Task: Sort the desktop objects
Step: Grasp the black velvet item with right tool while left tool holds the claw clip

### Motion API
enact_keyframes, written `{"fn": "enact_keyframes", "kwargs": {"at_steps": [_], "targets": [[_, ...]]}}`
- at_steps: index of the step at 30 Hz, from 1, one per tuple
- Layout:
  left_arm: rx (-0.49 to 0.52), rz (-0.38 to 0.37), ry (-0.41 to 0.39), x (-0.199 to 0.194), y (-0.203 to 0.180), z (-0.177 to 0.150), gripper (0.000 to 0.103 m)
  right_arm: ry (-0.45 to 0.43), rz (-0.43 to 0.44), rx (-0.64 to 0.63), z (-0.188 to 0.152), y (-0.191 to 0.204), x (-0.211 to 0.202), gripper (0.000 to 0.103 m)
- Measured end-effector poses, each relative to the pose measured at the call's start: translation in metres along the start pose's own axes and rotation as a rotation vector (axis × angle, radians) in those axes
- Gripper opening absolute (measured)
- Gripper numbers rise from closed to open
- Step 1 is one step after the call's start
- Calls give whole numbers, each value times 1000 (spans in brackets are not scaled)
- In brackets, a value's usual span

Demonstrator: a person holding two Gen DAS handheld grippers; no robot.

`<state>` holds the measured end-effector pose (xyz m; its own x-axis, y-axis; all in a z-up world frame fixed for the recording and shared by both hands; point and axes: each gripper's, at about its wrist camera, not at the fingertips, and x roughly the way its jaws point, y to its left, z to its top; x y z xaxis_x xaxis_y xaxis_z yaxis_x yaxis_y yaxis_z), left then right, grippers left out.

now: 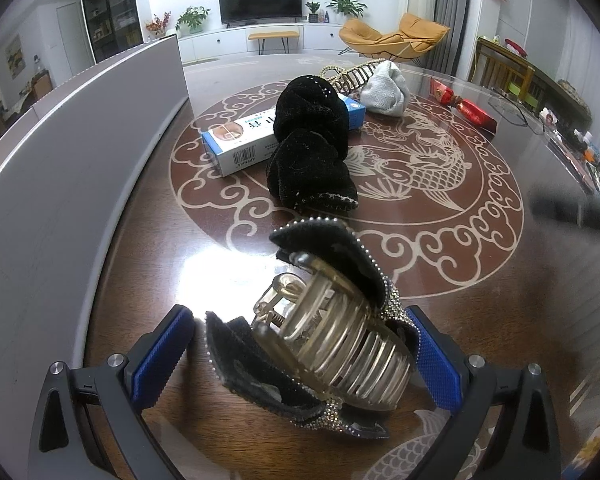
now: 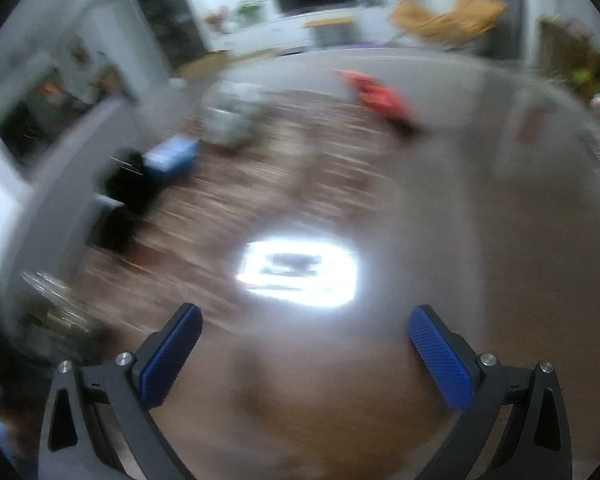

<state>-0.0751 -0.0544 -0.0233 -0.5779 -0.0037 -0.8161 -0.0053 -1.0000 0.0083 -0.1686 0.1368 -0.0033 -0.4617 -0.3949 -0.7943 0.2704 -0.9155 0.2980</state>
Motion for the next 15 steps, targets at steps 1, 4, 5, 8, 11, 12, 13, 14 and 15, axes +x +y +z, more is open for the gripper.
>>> {"fn": "enact_keyframes", "kwargs": {"at_steps": [1, 4, 5, 8, 11, 12, 13, 14, 15], "targets": [[0, 0, 0, 0, 0, 0, 103, 7, 65, -9, 11, 14, 4, 103], [0, 0, 0, 0, 0, 0, 103, 108, 210, -77, 48, 75, 34, 103], [-1, 0, 0, 0, 0, 0, 103, 132, 226, -89, 53, 88, 42, 103], [-1, 0, 0, 0, 0, 0, 103, 211, 207, -148, 73, 135, 80, 103], [-1, 1, 0, 0, 0, 0, 103, 260, 134, -177, 82, 149, 109, 98], [-1, 1, 0, 0, 0, 0, 103, 283, 94, -203, 82, 151, 119, 80], [-1, 1, 0, 0, 0, 0, 103, 260, 63, -248, 81, 154, 118, 66], [-1, 1, 0, 0, -1, -1, 103, 251, 62, -275, 81, 157, 114, 56], [-1, 0, 0, 1, -1, 0, 103, 256, 75, -279, 79, 155, 109, 46]]}}
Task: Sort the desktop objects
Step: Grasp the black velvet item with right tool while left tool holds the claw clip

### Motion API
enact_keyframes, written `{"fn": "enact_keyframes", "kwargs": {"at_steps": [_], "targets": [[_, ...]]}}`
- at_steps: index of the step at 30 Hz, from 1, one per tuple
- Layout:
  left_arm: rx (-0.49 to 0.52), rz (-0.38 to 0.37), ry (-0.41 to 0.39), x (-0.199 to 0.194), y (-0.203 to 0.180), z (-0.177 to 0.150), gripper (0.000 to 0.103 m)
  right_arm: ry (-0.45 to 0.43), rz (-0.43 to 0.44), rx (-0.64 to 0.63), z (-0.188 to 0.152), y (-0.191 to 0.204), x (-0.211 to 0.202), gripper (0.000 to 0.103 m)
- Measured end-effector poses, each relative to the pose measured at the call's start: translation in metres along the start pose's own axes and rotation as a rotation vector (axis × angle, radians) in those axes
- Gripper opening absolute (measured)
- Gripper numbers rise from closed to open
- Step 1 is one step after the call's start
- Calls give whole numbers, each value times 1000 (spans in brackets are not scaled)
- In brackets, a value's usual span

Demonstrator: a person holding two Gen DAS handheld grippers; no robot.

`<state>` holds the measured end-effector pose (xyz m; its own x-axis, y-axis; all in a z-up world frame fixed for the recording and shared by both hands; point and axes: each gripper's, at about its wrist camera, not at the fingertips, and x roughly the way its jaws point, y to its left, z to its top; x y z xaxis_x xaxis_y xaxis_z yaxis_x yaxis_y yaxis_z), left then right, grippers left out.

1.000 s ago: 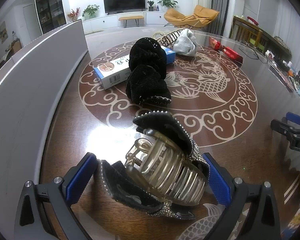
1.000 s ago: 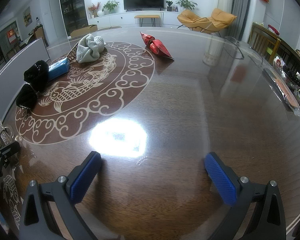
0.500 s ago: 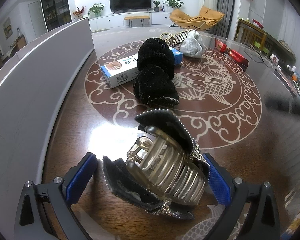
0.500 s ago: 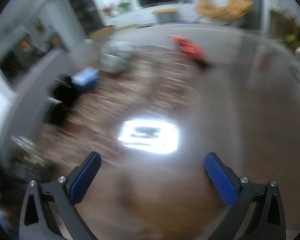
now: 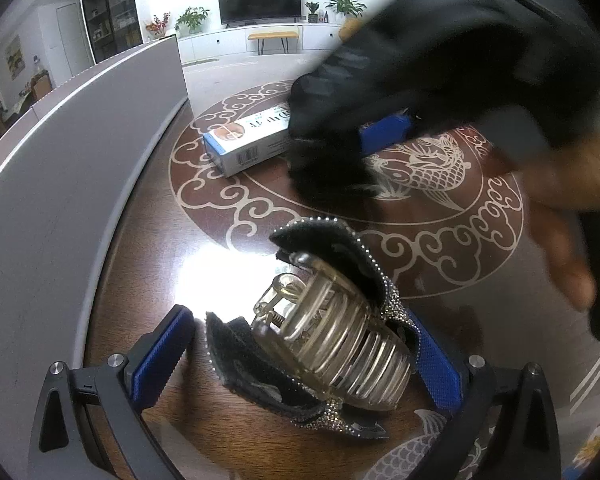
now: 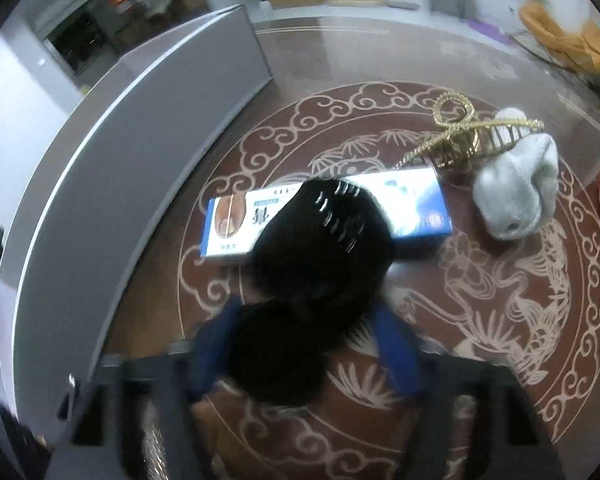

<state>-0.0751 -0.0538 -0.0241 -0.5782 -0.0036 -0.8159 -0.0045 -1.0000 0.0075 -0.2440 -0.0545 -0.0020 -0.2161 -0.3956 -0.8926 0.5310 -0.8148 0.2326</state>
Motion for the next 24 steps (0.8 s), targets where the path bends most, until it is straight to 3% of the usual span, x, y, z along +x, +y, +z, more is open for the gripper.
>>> {"fn": "enact_keyframes", "kwargs": {"at_steps": [5, 10, 13, 14, 16, 17, 21, 24], "targets": [[0, -1, 1, 1, -1, 0, 103, -55, -72, 6, -43, -32, -44, 46], [-1, -1, 1, 2, -1, 1, 103, -141, -172, 79, -127, -76, -101, 46], [-1, 0, 1, 2, -1, 1, 103, -201, -207, 114, -177, -77, -127, 50], [-1, 0, 1, 2, -1, 1, 103, -228, -226, 133, -191, -77, -134, 54], [-1, 0, 1, 2, -1, 1, 103, -244, -244, 173, -208, -86, -137, 86], [-1, 0, 1, 2, -1, 1, 103, -240, -243, 188, -210, -86, -136, 91], [-1, 1, 1, 3, -1, 2, 103, -264, -255, 181, -214, -77, -128, 103], [-1, 1, 1, 2, -1, 2, 103, -256, -336, 148, -223, -77, -112, 103]]}}
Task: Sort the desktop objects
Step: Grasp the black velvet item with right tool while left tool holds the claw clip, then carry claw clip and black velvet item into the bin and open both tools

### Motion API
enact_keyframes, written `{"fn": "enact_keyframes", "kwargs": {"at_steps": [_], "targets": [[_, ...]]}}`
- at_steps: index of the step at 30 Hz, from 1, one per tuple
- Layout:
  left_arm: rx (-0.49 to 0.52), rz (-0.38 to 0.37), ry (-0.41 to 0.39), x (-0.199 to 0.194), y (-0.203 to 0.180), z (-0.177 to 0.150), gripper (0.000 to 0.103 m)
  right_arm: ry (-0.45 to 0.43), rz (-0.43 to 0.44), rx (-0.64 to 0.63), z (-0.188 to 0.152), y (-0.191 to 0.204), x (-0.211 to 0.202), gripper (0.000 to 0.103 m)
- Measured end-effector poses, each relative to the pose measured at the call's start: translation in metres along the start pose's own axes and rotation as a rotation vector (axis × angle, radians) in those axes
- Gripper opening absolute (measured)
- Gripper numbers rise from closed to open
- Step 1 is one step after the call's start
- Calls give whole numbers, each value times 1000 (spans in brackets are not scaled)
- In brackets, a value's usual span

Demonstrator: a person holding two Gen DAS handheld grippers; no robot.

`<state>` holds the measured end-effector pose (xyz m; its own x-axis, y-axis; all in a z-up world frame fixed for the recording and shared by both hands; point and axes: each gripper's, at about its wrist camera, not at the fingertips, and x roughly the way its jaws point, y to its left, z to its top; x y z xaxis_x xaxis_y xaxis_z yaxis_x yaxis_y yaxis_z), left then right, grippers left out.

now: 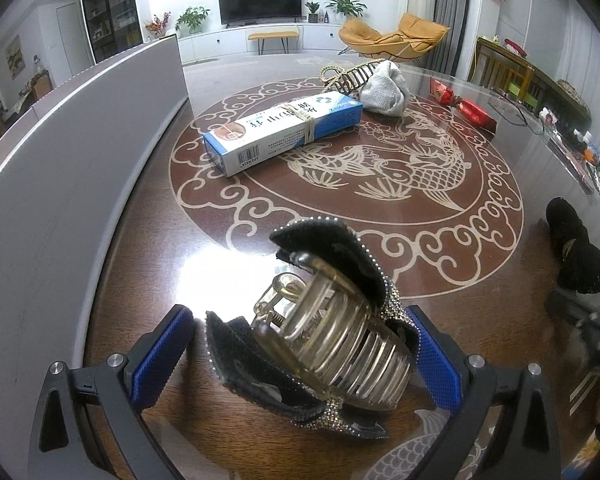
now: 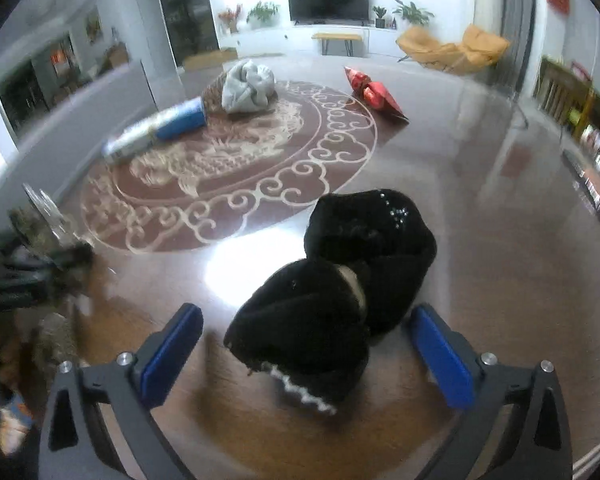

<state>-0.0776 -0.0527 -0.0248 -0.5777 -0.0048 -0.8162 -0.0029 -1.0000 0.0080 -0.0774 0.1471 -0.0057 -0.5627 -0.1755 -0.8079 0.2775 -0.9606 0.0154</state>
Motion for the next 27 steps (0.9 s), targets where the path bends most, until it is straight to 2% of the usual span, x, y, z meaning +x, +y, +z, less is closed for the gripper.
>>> {"fn": "enact_keyframes", "kwargs": {"at_steps": [1, 27], "targets": [[0, 0, 0, 0, 0, 0, 103, 5, -24, -19, 1, 3, 2, 103], [0, -2, 1, 0, 1, 0, 103, 8, -20, -15, 2, 5, 8, 103]]}}
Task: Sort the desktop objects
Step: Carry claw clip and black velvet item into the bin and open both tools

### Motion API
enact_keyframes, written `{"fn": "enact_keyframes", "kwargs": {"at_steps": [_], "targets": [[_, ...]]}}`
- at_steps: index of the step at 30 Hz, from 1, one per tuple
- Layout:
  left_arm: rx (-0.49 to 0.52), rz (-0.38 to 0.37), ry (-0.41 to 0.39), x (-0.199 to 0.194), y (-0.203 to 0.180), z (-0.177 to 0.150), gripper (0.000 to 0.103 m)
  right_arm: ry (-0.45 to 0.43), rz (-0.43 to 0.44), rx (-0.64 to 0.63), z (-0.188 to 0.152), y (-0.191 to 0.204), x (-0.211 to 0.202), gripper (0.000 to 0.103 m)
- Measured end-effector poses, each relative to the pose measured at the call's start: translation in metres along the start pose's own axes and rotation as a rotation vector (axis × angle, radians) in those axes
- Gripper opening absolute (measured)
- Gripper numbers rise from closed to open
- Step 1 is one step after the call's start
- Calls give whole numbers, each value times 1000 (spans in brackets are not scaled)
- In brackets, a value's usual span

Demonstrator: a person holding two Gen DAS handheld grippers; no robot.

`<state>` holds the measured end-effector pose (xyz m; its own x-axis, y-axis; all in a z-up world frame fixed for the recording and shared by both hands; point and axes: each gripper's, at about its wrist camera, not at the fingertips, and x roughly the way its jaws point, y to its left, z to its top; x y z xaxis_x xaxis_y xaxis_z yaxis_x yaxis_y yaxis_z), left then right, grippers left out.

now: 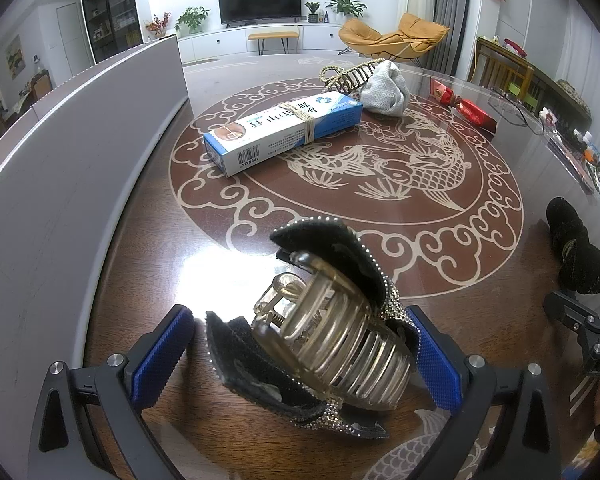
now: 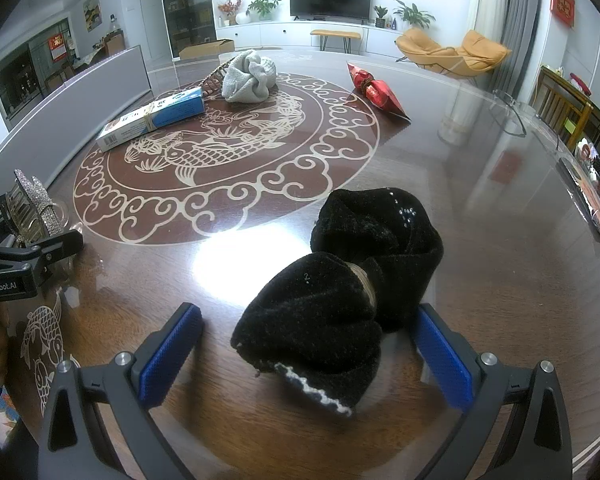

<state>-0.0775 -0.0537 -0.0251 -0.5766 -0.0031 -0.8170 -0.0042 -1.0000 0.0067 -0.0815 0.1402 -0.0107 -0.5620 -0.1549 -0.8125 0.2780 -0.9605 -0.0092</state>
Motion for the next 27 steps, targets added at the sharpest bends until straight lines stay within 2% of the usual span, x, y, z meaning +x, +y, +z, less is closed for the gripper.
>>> {"fn": "enact_keyframes", "kwargs": {"at_steps": [5, 11, 12, 14, 15, 16, 18, 20, 21, 25, 27], "targets": [[40, -30, 11, -5, 4, -8, 103, 0, 0, 0, 0, 0, 0, 103], [-1, 3, 24, -10, 3, -13, 103, 0, 0, 0, 0, 0, 0, 103], [-6, 5, 17, -11, 3, -14, 99, 0, 0, 0, 0, 0, 0, 103], [-4, 3, -32, -19, 2, -16, 55, 2, 8, -7, -1, 0, -2, 103], [2, 0, -40, -21, 3, -17, 52, 11, 18, -21, 0, 1, 1, 103], [-1, -12, -37, -22, 4, -17, 44, 23, 47, -32, -1, 0, -2, 103], [-7, -23, -45, -26, 8, -21, 38, 26, 138, 27, -6, -13, -11, 103], [-14, -33, -54, -29, 11, -25, 36, 29, 216, 105, -6, -28, -12, 103], [-14, -35, -58, -30, 11, -27, 36, 32, 229, 127, -7, -32, -12, 103], [-5, -44, -72, -34, 9, -33, 34, 39, 239, 180, 0, -33, -9, 103], [-1, -56, -73, -36, 9, -34, 34, 18, 189, 171, 9, -26, -6, 103]]}}
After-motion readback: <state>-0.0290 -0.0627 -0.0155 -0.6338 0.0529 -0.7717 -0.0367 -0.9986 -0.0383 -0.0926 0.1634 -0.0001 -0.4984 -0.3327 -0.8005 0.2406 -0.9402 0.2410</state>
